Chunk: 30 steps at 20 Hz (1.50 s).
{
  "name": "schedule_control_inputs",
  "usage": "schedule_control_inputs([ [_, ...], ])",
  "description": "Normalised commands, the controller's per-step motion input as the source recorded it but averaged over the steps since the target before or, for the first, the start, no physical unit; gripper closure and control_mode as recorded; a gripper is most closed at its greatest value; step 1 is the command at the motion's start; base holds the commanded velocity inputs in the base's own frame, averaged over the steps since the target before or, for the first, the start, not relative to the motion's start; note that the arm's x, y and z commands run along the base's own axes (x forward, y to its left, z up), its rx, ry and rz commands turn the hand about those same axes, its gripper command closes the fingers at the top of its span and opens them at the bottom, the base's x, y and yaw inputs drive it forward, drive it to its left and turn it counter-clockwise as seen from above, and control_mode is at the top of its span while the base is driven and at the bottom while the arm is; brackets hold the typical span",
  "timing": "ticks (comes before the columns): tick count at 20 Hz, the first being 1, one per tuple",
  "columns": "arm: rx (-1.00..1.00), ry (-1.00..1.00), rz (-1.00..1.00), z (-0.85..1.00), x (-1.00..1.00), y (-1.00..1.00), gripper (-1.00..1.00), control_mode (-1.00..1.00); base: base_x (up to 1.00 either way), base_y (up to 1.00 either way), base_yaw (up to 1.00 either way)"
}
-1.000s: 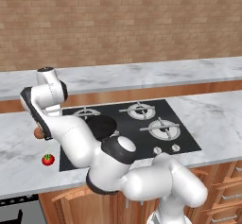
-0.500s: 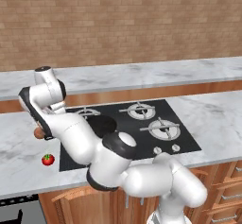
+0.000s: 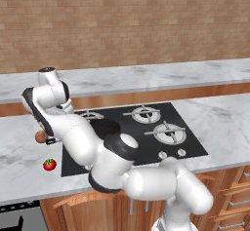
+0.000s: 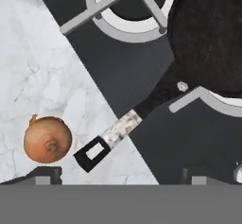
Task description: Place the pan on the front left burner on the stove. Then place the tomato and the onion in the pan and turn on the front left burner.
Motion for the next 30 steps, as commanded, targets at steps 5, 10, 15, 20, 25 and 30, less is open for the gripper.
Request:
schedule_control_inputs([
  [5,-0.06,0.00,0.38,0.00,0.14,0.26,-1.00,-1.00,0.00,0.00,0.00],
  [10,-0.10,0.00,0.23,-0.08,0.00,0.37,-1.00,-1.00,0.00,0.00,0.00],
  [15,-0.04,0.00,0.20,-0.12,0.04,0.16,-1.00,-1.00,0.00,0.00,0.00],
  [20,-0.05,0.00,0.20,-0.29,0.00,0.04,-1.00,-1.00,0.00,0.00,0.00],
  [25,-0.05,0.01,0.14,-0.45,0.00,0.00,-1.00,-1.00,0.00,0.00,0.00],
  [30,0.00,0.00,0.18,-0.27,0.00,0.00,-1.00,-1.00,0.00,0.00,0.00],
])
